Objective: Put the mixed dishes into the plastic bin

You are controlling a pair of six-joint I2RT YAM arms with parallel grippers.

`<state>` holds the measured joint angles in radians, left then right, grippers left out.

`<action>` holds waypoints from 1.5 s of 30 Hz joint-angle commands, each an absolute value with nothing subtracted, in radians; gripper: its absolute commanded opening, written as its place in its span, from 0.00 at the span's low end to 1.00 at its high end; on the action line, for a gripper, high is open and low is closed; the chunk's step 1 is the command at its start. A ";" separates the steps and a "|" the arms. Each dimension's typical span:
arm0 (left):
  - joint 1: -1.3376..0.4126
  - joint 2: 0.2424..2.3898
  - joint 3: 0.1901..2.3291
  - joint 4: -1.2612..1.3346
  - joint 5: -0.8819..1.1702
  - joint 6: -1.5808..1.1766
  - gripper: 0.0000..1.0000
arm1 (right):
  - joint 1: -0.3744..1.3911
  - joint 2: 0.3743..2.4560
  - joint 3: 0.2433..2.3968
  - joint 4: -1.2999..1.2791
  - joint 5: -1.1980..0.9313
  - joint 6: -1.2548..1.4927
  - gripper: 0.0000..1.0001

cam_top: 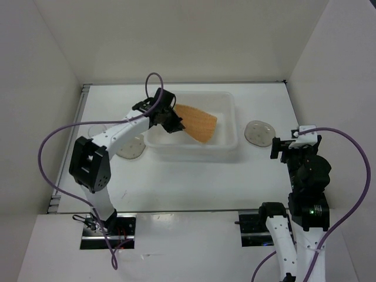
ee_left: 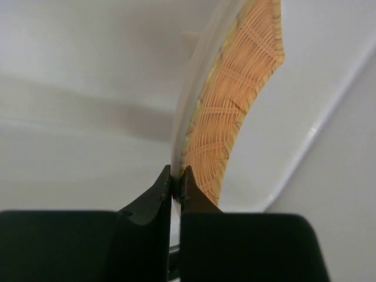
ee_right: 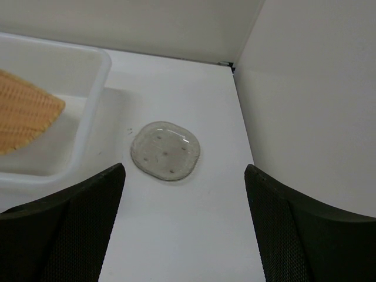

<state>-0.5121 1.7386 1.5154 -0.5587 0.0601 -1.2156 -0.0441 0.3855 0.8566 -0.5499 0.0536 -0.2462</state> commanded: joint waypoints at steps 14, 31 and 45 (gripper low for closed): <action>-0.557 1.987 1.689 -0.434 -0.020 -1.448 0.00 | 0.052 0.272 0.810 -0.434 0.118 -0.229 0.90; -0.577 1.998 1.653 -0.391 -0.001 -1.376 0.85 | 0.077 0.342 0.801 -0.425 0.127 -0.229 0.92; -0.583 1.510 1.603 -0.716 -0.526 -0.798 0.99 | 0.115 0.484 0.810 -0.416 0.147 -0.229 0.98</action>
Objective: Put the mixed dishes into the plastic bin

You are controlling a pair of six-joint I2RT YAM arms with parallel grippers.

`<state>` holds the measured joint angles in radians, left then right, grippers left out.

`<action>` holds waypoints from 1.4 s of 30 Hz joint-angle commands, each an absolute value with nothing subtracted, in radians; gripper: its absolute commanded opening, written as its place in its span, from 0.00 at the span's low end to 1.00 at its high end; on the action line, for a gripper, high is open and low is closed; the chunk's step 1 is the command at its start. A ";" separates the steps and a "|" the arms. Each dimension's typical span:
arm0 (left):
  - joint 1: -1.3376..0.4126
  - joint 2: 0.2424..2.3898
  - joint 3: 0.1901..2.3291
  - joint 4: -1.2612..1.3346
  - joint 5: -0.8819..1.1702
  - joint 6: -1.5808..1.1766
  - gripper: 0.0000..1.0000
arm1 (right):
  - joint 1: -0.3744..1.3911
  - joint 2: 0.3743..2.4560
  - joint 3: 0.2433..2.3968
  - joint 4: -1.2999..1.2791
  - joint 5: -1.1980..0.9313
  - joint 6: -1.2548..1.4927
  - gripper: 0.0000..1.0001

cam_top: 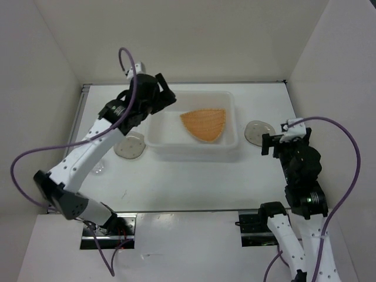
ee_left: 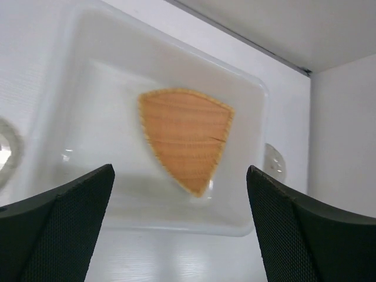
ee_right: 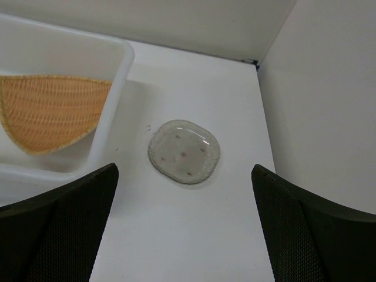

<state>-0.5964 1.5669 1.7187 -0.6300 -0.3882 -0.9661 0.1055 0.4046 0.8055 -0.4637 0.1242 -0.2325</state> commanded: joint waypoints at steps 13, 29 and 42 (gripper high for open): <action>-0.554 1.385 1.548 -0.885 -0.578 -0.703 0.99 | 0.025 1.213 1.282 -0.741 -0.031 -0.193 0.98; -0.545 1.224 1.451 -0.871 -0.413 -0.672 0.99 | -0.181 1.514 1.120 -0.437 -0.130 -0.215 0.98; -0.483 1.077 1.261 -0.781 -0.258 -0.701 0.99 | -0.307 1.514 1.037 -0.290 -0.214 -0.364 0.98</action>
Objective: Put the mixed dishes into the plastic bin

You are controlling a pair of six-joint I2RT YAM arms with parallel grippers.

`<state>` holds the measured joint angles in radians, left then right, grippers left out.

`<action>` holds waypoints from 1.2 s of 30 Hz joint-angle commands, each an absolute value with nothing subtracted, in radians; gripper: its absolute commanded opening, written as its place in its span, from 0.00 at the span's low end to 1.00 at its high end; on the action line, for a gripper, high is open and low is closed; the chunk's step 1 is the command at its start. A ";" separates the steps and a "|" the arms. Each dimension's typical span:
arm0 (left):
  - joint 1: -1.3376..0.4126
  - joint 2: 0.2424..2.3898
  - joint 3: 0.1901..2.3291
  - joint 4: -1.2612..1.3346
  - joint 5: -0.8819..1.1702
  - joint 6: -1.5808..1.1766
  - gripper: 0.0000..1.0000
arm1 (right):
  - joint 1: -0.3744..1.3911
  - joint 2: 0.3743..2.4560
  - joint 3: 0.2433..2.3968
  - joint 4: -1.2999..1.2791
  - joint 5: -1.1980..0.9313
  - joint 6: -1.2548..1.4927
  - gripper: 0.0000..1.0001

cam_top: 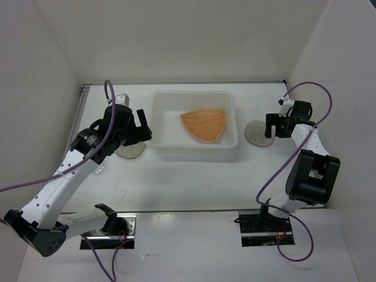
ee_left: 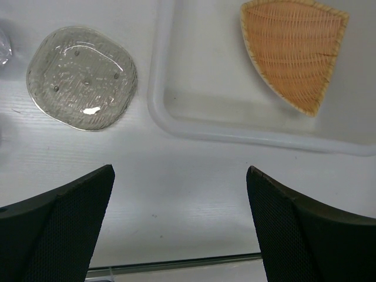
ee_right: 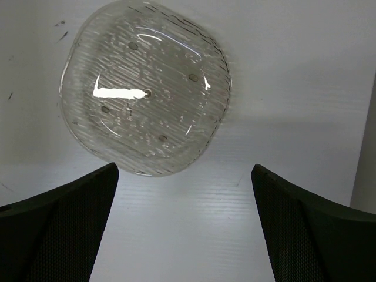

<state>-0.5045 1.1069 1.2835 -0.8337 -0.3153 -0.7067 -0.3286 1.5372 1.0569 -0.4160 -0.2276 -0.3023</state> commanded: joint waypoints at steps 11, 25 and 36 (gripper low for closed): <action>-0.430 1.144 1.206 -0.660 -0.101 -0.647 0.99 | -0.282 1.436 1.118 -0.527 -0.647 -0.354 0.98; -0.430 1.158 1.318 -0.721 -0.080 -0.476 0.99 | -0.488 1.678 1.149 -0.574 -0.750 -0.402 0.98; -0.430 1.138 1.299 -0.739 -0.121 -0.456 0.99 | -0.488 1.829 1.209 -0.532 -0.623 -0.319 0.98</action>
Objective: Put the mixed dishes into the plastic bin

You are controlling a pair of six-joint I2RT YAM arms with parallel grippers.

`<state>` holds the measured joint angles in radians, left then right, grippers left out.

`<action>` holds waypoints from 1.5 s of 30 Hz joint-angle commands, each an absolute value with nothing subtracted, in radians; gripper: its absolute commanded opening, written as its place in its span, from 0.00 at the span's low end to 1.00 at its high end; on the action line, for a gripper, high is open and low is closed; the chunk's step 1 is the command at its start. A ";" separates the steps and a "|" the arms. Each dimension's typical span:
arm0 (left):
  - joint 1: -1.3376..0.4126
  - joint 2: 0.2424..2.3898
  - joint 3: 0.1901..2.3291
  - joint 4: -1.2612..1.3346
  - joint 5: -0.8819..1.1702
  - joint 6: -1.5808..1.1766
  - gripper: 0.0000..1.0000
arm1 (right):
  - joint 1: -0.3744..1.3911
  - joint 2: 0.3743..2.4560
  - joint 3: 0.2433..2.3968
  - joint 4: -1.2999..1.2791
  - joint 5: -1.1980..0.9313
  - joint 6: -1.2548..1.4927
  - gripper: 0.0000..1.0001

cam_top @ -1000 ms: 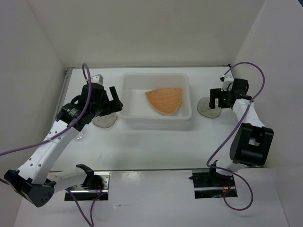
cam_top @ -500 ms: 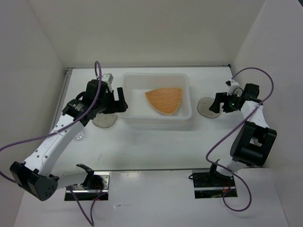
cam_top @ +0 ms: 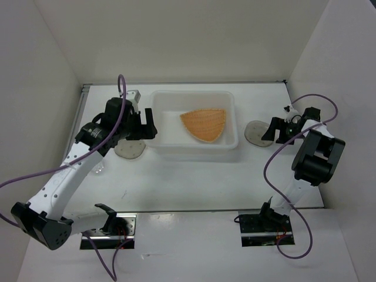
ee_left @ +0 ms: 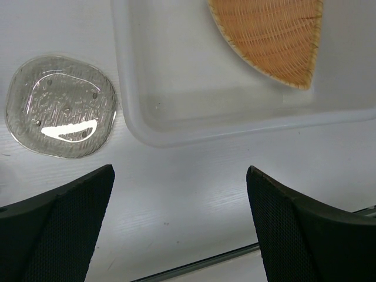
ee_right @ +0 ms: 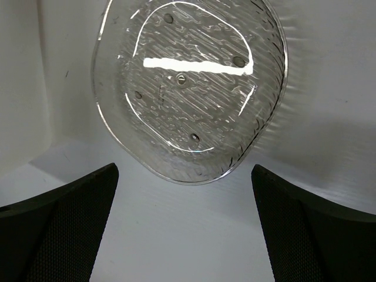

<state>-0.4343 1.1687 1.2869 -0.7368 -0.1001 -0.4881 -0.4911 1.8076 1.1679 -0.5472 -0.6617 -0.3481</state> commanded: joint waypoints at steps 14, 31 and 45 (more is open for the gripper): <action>-0.411 1.089 1.200 -0.739 -0.121 -0.563 0.99 | -0.488 2.062 1.293 -0.558 -0.647 -0.319 0.78; -0.402 0.997 1.160 -0.759 -0.219 -0.678 0.99 | -0.561 1.952 1.336 -0.612 -0.675 -0.258 0.00; -0.402 0.969 1.160 -0.770 -0.290 -0.700 0.99 | -0.385 1.655 1.756 -0.733 -1.049 -0.221 0.00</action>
<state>-0.4080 0.9840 1.1473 -0.7727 -0.2546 -0.7078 -0.4931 1.5658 1.6966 -0.6930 -0.9199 -0.2958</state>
